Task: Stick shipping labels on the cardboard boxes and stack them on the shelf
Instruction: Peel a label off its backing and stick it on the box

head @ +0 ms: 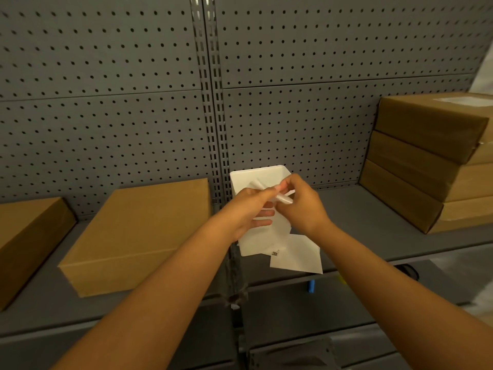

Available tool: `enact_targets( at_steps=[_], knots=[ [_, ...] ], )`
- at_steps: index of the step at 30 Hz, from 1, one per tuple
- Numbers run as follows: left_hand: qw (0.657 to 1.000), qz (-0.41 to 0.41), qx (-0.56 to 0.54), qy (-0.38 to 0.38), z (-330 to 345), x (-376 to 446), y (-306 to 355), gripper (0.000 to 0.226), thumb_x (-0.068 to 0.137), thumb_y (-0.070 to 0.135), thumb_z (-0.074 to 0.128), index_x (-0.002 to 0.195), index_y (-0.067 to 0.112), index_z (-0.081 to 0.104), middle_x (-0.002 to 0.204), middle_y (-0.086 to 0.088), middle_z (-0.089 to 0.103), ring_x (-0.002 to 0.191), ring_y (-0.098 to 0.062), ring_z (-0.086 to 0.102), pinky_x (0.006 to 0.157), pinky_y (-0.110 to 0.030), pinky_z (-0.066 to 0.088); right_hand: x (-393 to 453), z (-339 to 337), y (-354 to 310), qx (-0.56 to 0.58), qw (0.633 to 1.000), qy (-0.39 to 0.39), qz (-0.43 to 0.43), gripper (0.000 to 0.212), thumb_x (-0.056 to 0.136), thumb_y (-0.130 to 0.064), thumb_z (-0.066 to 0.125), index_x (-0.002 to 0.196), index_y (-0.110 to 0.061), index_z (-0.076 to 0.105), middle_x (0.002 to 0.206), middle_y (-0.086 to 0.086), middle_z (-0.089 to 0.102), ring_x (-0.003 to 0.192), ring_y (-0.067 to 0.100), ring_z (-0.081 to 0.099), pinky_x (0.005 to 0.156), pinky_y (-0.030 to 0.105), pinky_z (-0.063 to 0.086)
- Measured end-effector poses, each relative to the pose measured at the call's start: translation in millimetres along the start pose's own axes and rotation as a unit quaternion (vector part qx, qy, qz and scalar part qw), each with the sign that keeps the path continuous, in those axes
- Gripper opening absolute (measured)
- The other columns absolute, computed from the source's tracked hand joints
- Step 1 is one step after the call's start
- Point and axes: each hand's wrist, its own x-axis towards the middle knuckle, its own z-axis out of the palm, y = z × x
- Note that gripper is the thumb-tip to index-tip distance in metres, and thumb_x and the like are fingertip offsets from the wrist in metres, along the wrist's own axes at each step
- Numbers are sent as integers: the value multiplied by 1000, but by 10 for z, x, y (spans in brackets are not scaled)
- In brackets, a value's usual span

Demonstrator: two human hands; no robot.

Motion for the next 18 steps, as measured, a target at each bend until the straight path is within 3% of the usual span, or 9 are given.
enact_targets(
  at_steps=[2, 5, 8, 11, 15, 18],
  knots=[
    [1000, -5, -14, 22, 1, 11, 4, 43, 84, 45, 66, 115, 16, 62, 110, -3, 68, 102, -18, 64, 87, -35, 55, -25, 59, -39, -17, 999, -32, -32, 21, 81, -9, 65, 97, -15, 52, 99, 1, 57, 85, 16, 56, 60, 20, 42],
    [997, 0, -34, 74, -28, 35, -21, 35, 90, 29, 64, 119, 11, 57, 105, -4, 69, 95, -17, 67, 72, -31, 57, -59, 99, -38, -10, 994, -97, -39, 35, 79, -8, 70, 109, -16, 55, 111, 1, 53, 92, 16, 55, 70, 16, 45],
    [994, 3, -41, 104, -80, 22, -49, 22, 95, 11, 52, 117, 14, 53, 95, -2, 67, 85, -16, 66, 79, -35, 56, -93, 39, -8, 52, 993, -109, -9, 36, 85, -20, 68, 118, -22, 55, 113, -5, 53, 95, 9, 54, 69, 14, 44],
    [992, -3, -75, 105, -136, -19, -29, 18, 97, 6, 46, 109, 18, 51, 92, -4, 66, 83, -19, 68, 79, -35, 56, -98, -41, 54, 91, 990, -107, 35, 32, 88, -32, 63, 119, -27, 53, 110, -12, 53, 95, 4, 54, 71, 16, 46],
    [989, 6, -95, 114, -241, -43, 8, 30, 95, -4, 44, 117, 16, 50, 108, -8, 60, 99, -26, 59, 78, -39, 52, -53, -76, 211, 98, 979, -144, 106, 31, 88, -12, 59, 114, -30, 56, 121, -6, 52, 99, 10, 56, 78, 22, 49],
    [991, 11, -84, 106, -318, -66, 15, 39, 92, -12, 37, 120, 10, 53, 107, -11, 60, 103, -30, 57, 87, -43, 50, -22, -37, 253, 102, 969, -129, 182, 22, 93, -20, 51, 112, -27, 59, 120, -2, 56, 104, 19, 58, 90, 35, 48]
  ],
)
